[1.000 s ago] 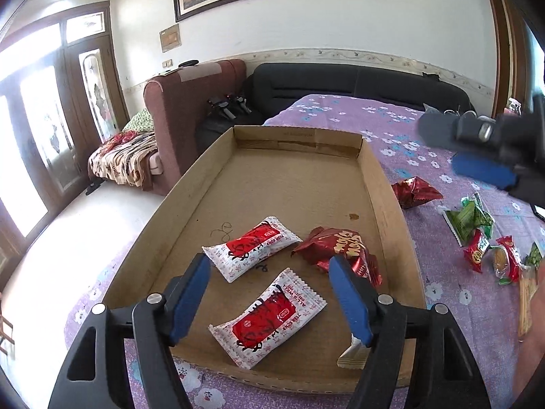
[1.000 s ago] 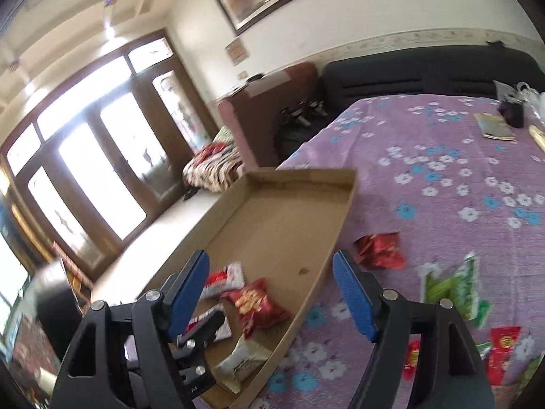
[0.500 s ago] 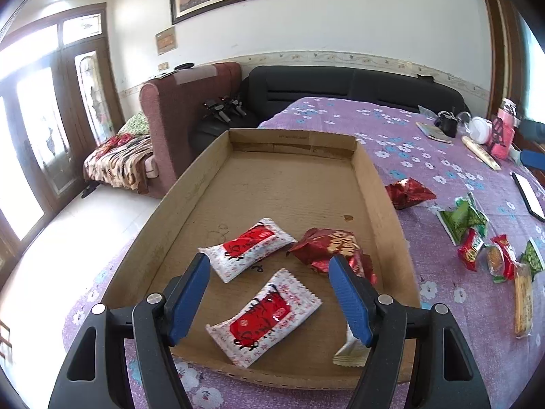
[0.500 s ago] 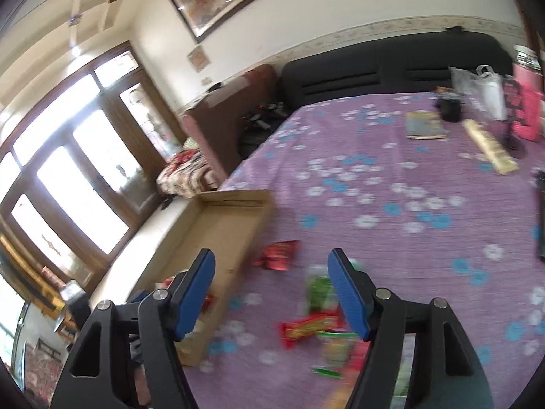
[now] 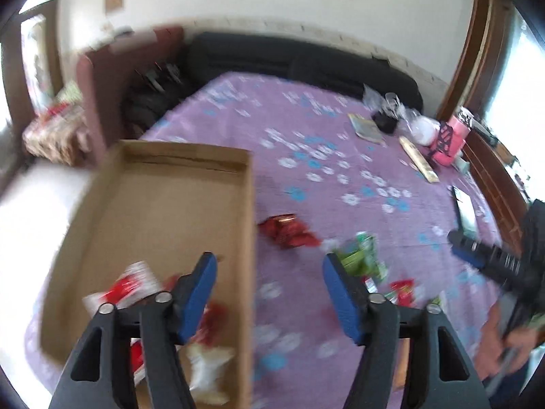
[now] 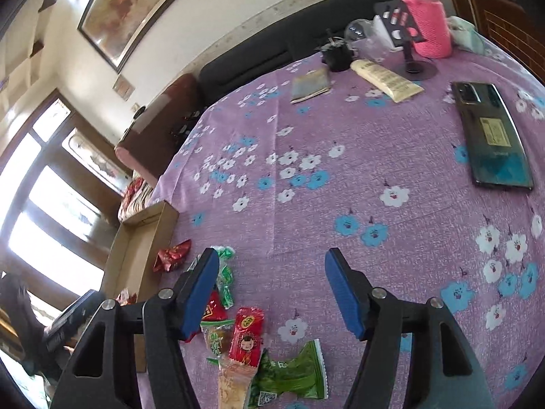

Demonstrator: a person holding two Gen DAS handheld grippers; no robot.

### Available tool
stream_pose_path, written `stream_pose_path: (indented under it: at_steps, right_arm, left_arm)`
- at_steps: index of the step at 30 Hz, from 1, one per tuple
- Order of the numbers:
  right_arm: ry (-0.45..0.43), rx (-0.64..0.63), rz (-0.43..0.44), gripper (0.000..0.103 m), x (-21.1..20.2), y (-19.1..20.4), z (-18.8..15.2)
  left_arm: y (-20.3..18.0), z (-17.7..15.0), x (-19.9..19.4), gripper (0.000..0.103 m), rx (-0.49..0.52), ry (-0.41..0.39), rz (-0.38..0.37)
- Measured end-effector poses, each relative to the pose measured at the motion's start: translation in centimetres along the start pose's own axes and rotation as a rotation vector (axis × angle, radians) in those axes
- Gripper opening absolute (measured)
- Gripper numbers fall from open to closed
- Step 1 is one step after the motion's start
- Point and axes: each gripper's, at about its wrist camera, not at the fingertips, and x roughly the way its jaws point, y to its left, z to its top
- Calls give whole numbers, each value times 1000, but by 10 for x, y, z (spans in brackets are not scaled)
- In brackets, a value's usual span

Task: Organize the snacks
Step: 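Grasp the dark red gold-print packet with the left gripper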

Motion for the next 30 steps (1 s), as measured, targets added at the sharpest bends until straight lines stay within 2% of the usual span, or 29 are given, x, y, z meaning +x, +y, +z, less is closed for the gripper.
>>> stream_pose_path:
  at_steps: [2, 7, 8, 13, 18, 21, 25, 30]
  right_arm:
    - [-14, 5, -3, 65, -3, -1, 1]
    - [-39, 8, -2, 65, -8, -2, 3]
    - [-42, 9, 0, 65, -9, -3, 3]
    - [-50, 19, 13, 65, -14, -3, 4]
    - [-38, -12, 12, 65, -15, 2, 4]
    - [-3, -60, -5, 65, -11, 6, 6]
    - [22, -105, -12, 65, -10, 7, 8]
    - [69, -133, -7, 65, 2, 11, 1]
  left_arm:
    - [-10, 21, 26, 45, -8, 68, 11]
    - [-16, 46, 87, 39, -60, 234, -1]
    - [-16, 47, 93, 35, -62, 242, 15]
    - [-19, 47, 121, 35, -40, 289, 100]
    - [-29, 39, 125, 35, 8, 288, 147]
    - [-42, 27, 119, 35, 51, 287, 119]
    - [-62, -2, 100, 36, 135, 242, 127]
    - [-66, -34, 76, 36, 160, 187, 91]
